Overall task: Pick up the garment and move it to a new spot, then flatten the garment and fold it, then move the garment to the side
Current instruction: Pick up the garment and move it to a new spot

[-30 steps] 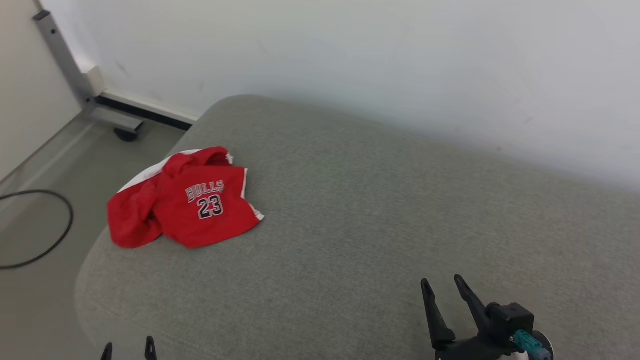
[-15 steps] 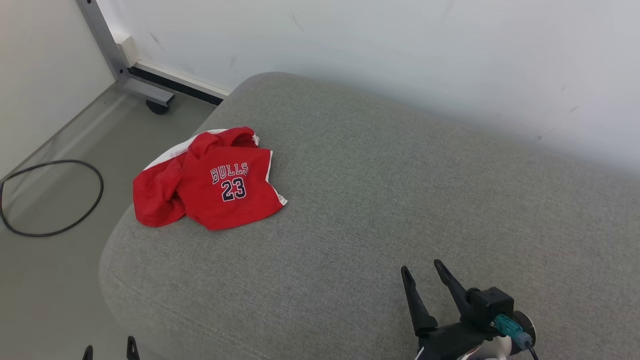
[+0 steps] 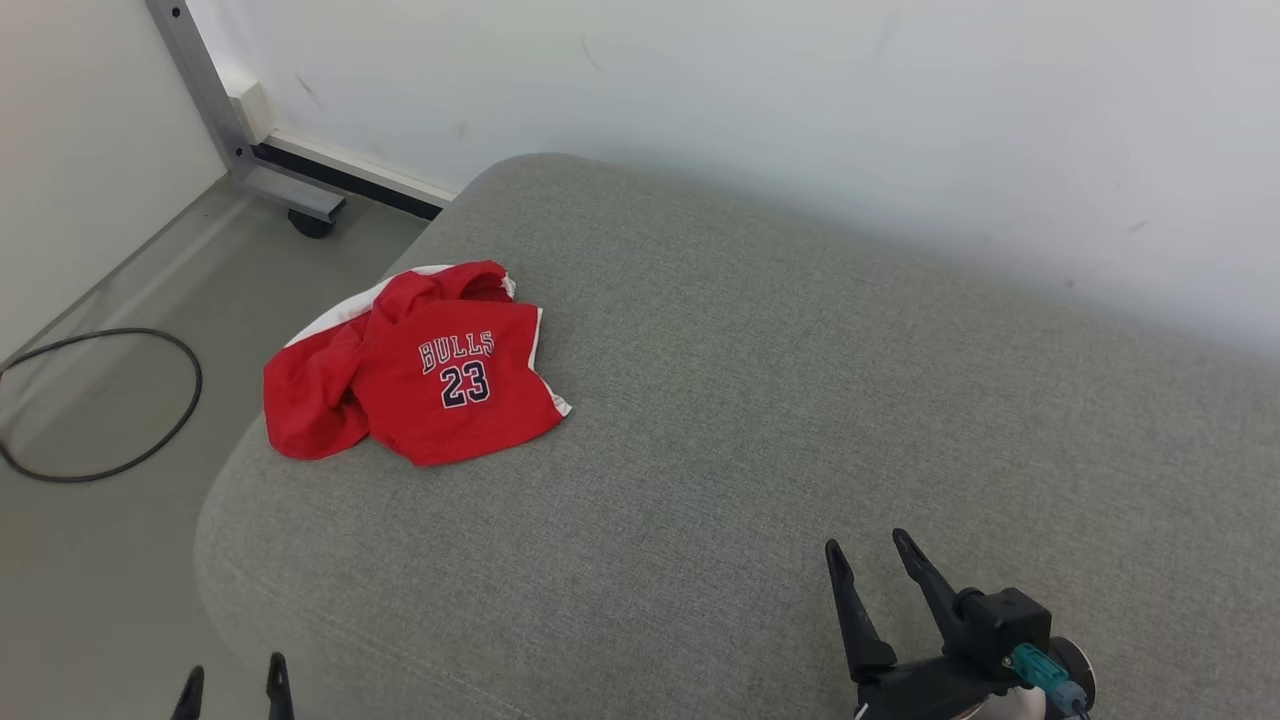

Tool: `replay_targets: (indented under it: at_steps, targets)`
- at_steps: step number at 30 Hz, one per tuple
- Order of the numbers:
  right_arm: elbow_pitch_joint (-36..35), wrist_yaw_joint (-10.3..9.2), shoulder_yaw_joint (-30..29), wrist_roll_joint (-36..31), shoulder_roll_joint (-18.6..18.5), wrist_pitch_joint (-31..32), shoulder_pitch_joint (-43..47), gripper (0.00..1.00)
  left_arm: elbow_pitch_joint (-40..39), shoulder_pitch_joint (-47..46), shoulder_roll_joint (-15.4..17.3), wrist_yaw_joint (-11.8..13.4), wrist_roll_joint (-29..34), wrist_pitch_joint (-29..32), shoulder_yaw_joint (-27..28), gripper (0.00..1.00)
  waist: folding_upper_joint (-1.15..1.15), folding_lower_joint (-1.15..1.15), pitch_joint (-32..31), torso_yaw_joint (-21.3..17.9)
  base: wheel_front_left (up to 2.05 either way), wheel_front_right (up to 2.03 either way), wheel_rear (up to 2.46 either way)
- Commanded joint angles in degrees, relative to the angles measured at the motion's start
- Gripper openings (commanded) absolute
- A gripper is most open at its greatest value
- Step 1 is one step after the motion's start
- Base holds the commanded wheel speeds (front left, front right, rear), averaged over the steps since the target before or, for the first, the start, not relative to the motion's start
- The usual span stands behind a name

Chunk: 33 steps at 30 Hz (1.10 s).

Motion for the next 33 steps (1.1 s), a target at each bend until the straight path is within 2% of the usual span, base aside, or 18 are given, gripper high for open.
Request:
replay_targets:
  at_steps: [1,4,10,16,24,28,33]
  targets:
    - [-0.5,-0.17,-0.2,-0.9,0.0,-0.2,0.5,1.0,1.0,-2.3,1.2,-0.4,-0.7,-0.2,-0.1,1.0,0.0,0.0,0.8,-0.6,0.0,0.0,0.0]
    - [-1.0,-0.17,0.0,-1.4,0.0,-0.2,0.0,1.0,2.4,-4.9,2.4,-0.5,-1.3,-0.2,-0.6,1.0,0.0,0.0,1.9,-1.7,0.0,0.0,0.0]
    - [-1.9,-0.17,0.7,-3.8,0.0,-0.2,-2.3,1.0,7.3,-13.7,7.0,-0.9,-3.5,-0.2,-3.5,1.0,0.0,0.0,5.7,-5.7,0.0,0.0,0.0]
    - [-2.6,-0.17,1.5,-5.4,0.0,-0.2,-4.9,1.0,14.1,-23.6,13.1,-0.8,-10.7,0.0,-10.0,1.0,0.0,0.0,9.1,-10.0,0.0,0.0,0.0]
    - [-3.9,-0.17,3.6,-6.5,-0.4,-0.2,-7.4,1.0,21.7,-33.7,21.5,-0.8,-21.9,4.4,-20.0,1.0,0.0,0.0,13.5,-16.0,0.0,0.0,0.0]
    - [-5.1,-0.17,4.1,-7.0,-1.3,-0.2,-8.1,1.0,24.1,-36.6,24.2,-0.8,-28.0,6.5,-23.5,1.0,0.0,0.0,15.4,-18.6,0.0,0.0,0.0]
    - [-6.9,-0.17,4.4,-7.2,-2.6,-0.2,-9.0,1.0,27.5,-39.0,27.0,-0.8,-32.5,9.7,-26.4,1.0,0.0,0.0,17.8,-21.0,0.0,0.0,0.0]
